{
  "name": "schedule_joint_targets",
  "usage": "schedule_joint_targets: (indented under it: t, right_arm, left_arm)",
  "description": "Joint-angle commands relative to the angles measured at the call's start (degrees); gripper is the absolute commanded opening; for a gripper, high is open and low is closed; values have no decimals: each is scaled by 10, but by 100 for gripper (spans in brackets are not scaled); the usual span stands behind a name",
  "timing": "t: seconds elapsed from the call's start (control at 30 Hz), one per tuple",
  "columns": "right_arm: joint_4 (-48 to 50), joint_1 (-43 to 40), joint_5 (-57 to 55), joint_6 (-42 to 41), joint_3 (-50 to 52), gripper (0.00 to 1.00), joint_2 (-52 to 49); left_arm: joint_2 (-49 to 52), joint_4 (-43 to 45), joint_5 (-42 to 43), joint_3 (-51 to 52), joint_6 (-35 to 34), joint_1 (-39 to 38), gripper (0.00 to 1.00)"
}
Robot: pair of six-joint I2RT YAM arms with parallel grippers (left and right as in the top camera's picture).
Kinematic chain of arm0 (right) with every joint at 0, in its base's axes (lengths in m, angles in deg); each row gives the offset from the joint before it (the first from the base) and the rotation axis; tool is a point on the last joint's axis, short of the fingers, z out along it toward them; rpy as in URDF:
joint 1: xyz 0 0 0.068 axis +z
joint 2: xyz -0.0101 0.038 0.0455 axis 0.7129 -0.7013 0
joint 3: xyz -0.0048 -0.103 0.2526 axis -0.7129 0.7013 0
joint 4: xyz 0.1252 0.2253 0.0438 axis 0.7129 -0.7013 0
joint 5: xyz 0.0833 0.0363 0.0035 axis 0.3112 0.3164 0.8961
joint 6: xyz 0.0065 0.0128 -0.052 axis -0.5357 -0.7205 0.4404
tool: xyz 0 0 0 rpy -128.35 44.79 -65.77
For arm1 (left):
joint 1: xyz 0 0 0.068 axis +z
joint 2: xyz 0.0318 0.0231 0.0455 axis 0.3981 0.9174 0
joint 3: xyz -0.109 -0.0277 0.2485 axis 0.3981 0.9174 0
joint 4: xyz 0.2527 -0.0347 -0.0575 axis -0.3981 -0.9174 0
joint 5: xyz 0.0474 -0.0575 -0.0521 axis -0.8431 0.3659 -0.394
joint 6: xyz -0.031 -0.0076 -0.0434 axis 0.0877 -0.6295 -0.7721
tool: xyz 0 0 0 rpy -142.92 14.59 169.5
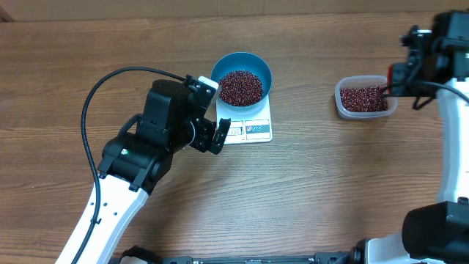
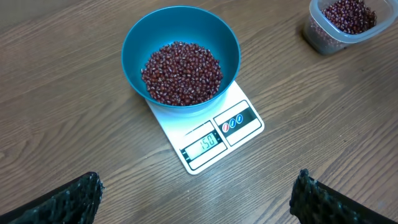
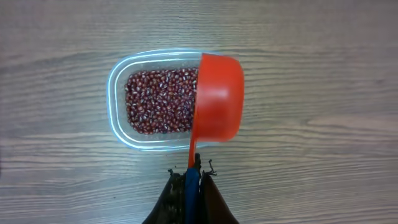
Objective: Scoop item into bowl and weigh 150g on scale
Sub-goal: 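Carry the red cup back over the clear bean tub with right gripper, then lower the red cup into the tub and release it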
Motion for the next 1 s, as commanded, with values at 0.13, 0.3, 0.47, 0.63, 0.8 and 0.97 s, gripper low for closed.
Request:
schedule_joint_targets:
  t: [0.13, 0.3, 0.47, 0.63, 0.8, 0.97]
  right_arm:
    - [8, 38, -125, -31, -12, 4, 16]
    - [16, 25, -10, -108, -11, 4, 16]
    - [23, 0, 90, -246, 6, 4, 13]
    - [37, -22, 106, -329, 42, 4, 12]
    - [82, -29, 145, -350, 89, 3, 12]
    - [148, -29, 169, -374, 142, 4, 12]
  left_arm:
    - [5, 0, 8, 0, 11, 2, 100]
    - [5, 0, 8, 0, 11, 2, 100]
    - [5, 0, 8, 0, 11, 2, 100]
    - [5, 0, 8, 0, 11, 2, 100]
    - [5, 0, 8, 0, 11, 2, 100]
    - [5, 0, 8, 0, 11, 2, 100]
